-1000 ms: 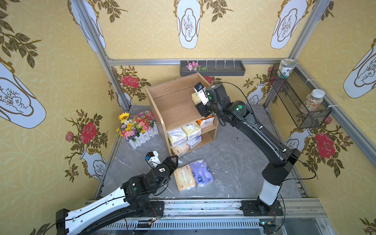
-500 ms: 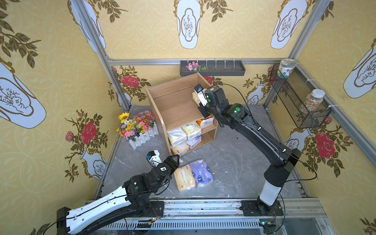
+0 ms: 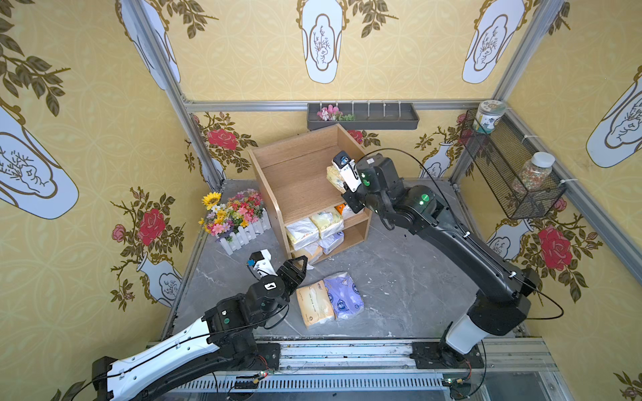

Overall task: Remove the tissue boxes from the shelf
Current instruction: Pick up a box of tissues from the shelf, then place the box of tissues at the center of the board.

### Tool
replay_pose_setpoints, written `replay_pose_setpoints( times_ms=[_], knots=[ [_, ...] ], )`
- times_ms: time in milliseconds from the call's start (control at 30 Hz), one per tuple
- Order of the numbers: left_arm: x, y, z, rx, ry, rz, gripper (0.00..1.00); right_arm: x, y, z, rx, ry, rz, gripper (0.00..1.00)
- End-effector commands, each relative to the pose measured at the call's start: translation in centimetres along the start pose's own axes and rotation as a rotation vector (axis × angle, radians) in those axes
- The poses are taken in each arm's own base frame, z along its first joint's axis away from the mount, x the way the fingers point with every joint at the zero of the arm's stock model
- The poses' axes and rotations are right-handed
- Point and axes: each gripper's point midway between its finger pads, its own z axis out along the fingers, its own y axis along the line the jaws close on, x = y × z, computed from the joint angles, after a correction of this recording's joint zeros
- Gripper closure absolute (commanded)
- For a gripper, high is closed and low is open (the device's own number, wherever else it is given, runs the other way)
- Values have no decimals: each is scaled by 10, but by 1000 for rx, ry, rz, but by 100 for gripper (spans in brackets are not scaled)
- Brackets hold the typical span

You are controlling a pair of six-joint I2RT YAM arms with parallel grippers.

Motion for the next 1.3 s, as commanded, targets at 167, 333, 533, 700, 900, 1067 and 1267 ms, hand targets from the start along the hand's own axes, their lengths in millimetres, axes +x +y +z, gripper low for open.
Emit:
replay_pose_setpoints(
  times_ms=[167,333,533,700,900,1067,1267],
  knots=[
    [0,-51,-5,149,26,-4,29,-4,15,-69,-47,-86,57,100],
    [7,-43,4,131,39,-5,29,41,31,-103,-164,-27,151,100],
    [18,-7,16,1,56,12,31,128,47,-106,-187,172,267,100],
    [23,28,21,-117,51,2,31,195,65,-71,-118,357,333,100],
    [30,77,27,-258,42,-7,33,263,83,-21,-96,402,471,100],
    [39,91,29,-278,70,-26,33,302,96,9,-160,398,561,100],
    [37,89,29,-266,62,-25,33,321,115,20,-203,458,595,100]
  ],
)
